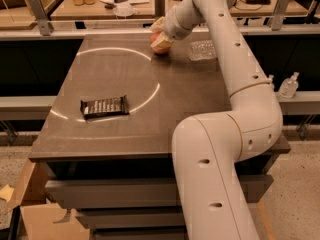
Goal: Move apple near rxbar chocolate
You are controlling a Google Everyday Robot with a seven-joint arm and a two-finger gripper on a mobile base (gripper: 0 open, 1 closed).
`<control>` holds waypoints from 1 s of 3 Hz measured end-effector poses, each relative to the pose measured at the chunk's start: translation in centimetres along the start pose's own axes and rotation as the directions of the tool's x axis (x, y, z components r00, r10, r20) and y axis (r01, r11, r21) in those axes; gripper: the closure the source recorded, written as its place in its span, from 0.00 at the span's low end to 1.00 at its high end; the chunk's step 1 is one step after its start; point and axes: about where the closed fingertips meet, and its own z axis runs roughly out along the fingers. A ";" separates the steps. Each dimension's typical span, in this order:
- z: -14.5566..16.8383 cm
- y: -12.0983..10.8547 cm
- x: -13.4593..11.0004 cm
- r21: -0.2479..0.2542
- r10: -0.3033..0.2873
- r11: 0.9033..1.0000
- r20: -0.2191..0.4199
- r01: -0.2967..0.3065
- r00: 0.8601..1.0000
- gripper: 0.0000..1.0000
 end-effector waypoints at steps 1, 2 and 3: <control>-0.1 -0.1 -0.1 0.000 0.000 1.000 0.000 0.000 1.000 1.00; -0.2 0.0 -0.1 0.000 0.000 1.000 0.000 0.000 1.000 1.00; -0.2 0.0 -0.1 0.000 0.000 1.000 0.000 0.000 1.000 1.00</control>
Offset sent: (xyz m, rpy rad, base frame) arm 0.0236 -0.0317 0.0595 0.1502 0.1979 -0.0279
